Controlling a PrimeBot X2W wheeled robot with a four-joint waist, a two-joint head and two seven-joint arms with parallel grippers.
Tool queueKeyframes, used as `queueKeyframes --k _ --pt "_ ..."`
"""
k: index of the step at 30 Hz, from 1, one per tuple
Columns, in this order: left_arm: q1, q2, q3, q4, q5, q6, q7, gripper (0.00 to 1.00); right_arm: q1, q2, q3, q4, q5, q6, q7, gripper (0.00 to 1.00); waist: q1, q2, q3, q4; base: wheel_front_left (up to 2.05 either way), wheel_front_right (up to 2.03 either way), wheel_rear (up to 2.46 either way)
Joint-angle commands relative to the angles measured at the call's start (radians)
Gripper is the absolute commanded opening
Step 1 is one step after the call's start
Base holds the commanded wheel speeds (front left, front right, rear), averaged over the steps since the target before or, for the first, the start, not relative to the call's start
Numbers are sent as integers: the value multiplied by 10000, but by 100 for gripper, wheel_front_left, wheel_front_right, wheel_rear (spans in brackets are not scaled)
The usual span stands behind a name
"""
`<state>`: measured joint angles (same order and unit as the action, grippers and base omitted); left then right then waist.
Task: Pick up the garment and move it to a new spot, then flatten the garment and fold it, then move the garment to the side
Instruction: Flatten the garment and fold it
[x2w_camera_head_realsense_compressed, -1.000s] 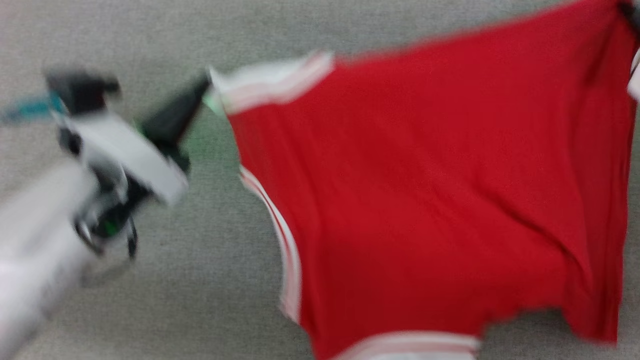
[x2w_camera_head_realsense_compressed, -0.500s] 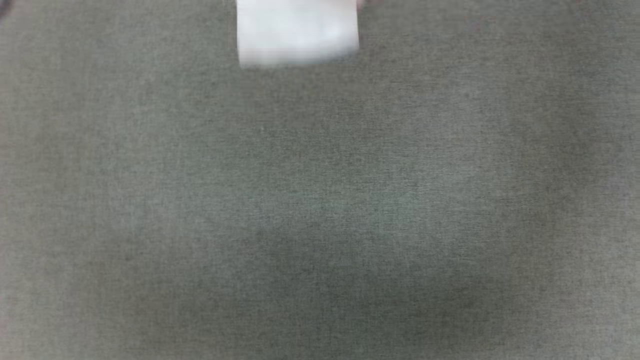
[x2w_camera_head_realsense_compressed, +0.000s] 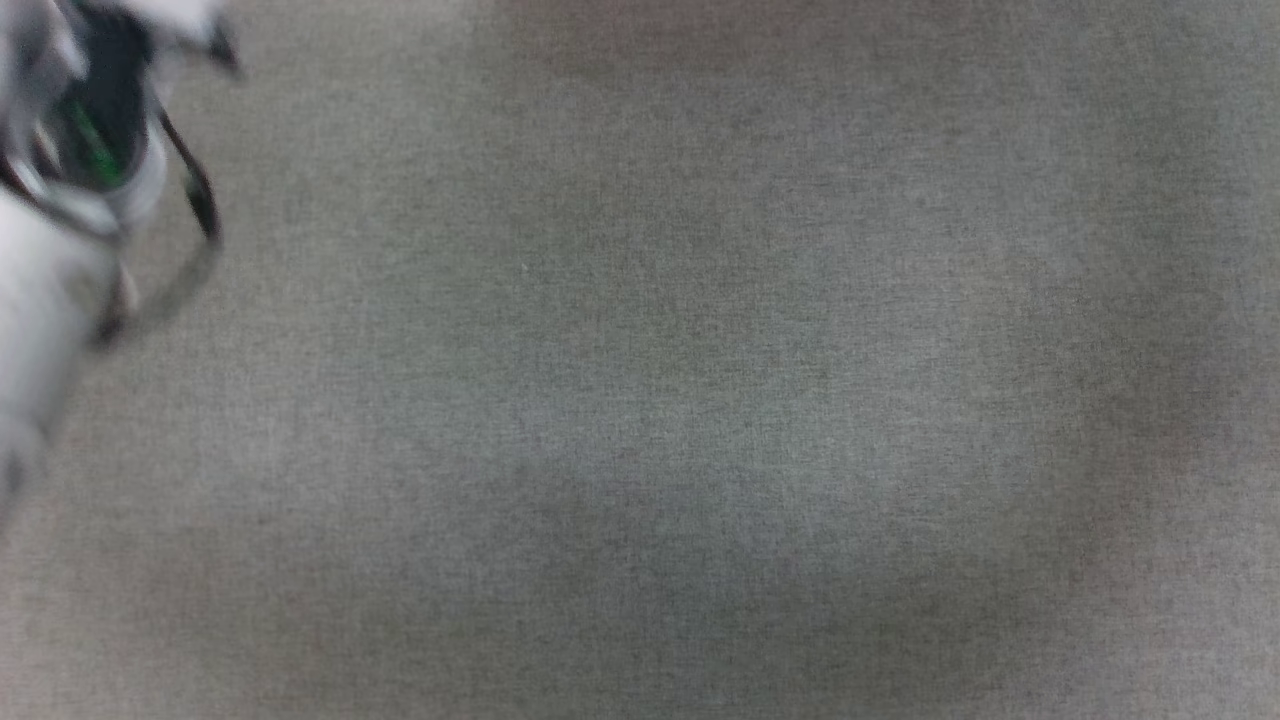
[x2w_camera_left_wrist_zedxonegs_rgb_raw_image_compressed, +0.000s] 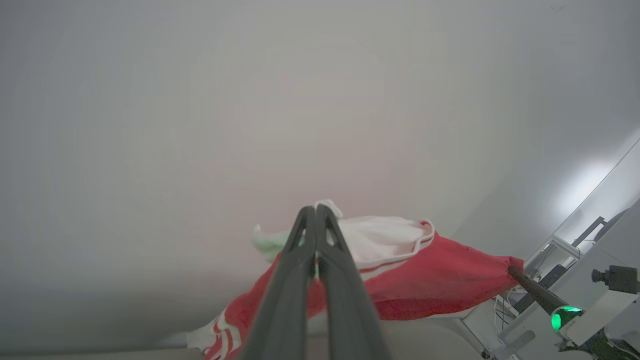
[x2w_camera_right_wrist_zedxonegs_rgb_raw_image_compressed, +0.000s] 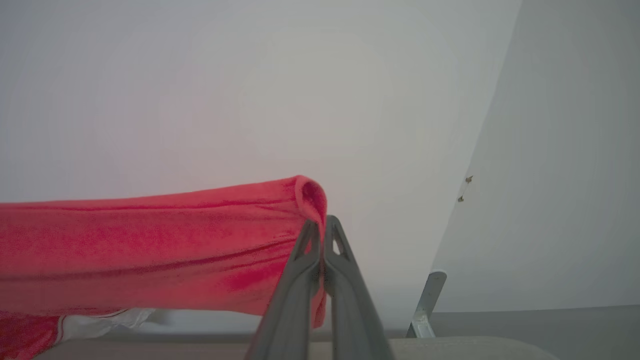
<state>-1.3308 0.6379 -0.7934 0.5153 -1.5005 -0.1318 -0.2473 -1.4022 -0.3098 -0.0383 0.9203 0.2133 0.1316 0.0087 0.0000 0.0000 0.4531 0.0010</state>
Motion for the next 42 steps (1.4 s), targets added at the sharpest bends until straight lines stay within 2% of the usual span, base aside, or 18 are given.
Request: queueKeyframes --k 1,6,10,13,18,24,34,38,42 --pt "727 122 -19 -395 -173 26 -88 0 618 -129 411 -114 346 -16 69 0 0 0 -42 29 0 0 0" --pt "3245 498 -248 -2012 -156 26 -171 0 2859 -706 1674 -1334 2022 -16 602 0 0 0 -286 77 0 0 0" --pt "5069 653 62 -3399 269 26 -176 0 4971 -1466 2287 -3124 3437 -16 1417 0 0 0 -481 64 0 0 0" --pt "6370 864 477 -4262 656 26 -161 0 6513 -2075 2032 -4643 4250 -14 1849 0 0 0 -616 43 0 0 0" --pt "8371 1119 1056 -5478 1164 26 -162 0 8916 -2401 1337 -6947 4854 -14 2794 0 0 0 -848 -120 0 0 0" --pt "10463 1506 1690 -6611 1682 26 -162 0 11354 -2253 403 -9293 4823 -14 4079 0 0 0 -1048 -249 0 0 0" --pt "13723 2072 2920 -8323 2273 26 -162 0 14493 -1431 -1418 -12346 4418 -14 5456 0 0 0 -992 -279 0 0 0" --pt "14320 2346 3234 -8906 2521 26 -163 0 15056 -1126 -2106 -13102 4444 -14 5785 0 0 0 -892 -271 0 0 0" --pt "13842 2464 3162 -9163 2728 26 -163 0 14798 -898 -2147 -13151 4474 -14 5985 0 0 0 -1002 -286 0 0 0"
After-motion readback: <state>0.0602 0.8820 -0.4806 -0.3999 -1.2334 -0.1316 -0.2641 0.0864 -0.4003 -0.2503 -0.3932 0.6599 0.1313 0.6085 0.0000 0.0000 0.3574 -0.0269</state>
